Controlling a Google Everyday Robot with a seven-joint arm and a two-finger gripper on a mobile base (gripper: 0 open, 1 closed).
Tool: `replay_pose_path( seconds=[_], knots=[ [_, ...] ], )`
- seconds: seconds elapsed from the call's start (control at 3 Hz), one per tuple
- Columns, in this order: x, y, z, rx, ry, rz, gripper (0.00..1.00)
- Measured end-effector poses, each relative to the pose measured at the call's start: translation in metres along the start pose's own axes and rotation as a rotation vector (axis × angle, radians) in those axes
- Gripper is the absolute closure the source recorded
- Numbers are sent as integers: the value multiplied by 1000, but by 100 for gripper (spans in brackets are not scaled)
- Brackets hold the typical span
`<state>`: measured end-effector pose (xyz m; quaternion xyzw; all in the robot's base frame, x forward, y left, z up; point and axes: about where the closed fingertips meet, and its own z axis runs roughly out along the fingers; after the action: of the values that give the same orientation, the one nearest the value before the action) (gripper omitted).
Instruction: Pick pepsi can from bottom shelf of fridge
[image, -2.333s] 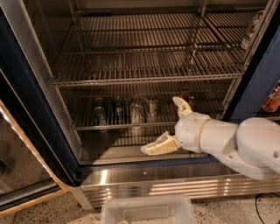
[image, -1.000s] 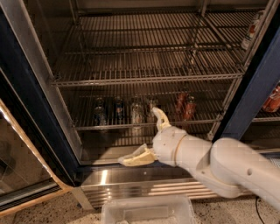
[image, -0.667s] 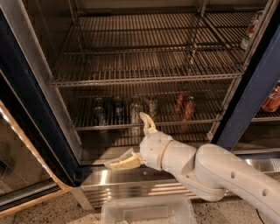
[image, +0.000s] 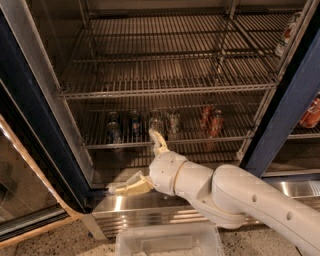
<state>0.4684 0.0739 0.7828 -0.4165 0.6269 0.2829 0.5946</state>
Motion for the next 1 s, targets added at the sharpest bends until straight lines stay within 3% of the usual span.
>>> replay_pose_path(
  seconds=[0.33, 1.0],
  knots=[
    [2, 5, 4, 3, -15, 8, 0],
    [12, 67, 36, 25, -114, -15, 0]
  ],
)
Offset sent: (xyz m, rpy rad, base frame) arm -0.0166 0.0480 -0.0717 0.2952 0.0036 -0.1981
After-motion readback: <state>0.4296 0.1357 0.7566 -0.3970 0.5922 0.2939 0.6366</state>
